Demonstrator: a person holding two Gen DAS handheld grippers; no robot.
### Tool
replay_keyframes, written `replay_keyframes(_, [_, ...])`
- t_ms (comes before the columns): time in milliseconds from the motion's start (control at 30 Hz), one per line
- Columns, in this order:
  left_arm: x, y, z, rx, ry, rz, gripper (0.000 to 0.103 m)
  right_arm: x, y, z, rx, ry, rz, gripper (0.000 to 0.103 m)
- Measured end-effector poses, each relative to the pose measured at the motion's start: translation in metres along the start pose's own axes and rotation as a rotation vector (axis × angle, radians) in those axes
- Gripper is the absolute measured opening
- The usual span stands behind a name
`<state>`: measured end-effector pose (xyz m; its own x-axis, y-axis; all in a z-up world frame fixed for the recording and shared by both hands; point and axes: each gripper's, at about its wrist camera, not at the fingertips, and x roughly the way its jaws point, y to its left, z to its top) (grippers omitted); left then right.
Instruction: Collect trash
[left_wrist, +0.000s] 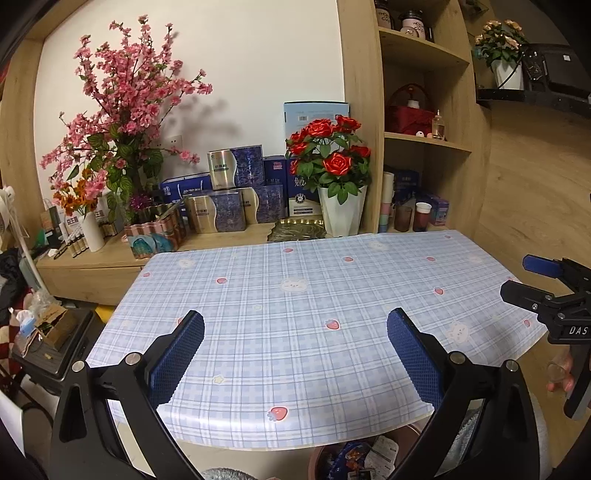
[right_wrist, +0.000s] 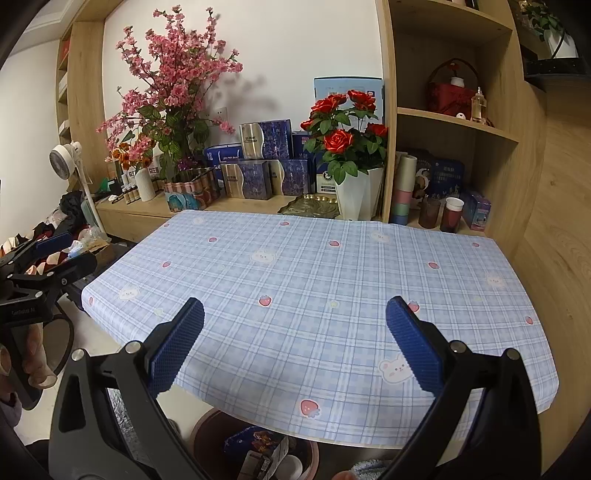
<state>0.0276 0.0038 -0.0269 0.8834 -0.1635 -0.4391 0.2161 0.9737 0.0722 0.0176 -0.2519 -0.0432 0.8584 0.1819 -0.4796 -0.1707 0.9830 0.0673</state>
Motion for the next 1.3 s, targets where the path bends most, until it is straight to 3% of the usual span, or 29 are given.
replay_keyframes(1300, [0.001,0.017,-0.006,-0.032,0.025,0.043,0.097,0.004,0.009,0.001,-0.034,-0.012,-0.053,0.097])
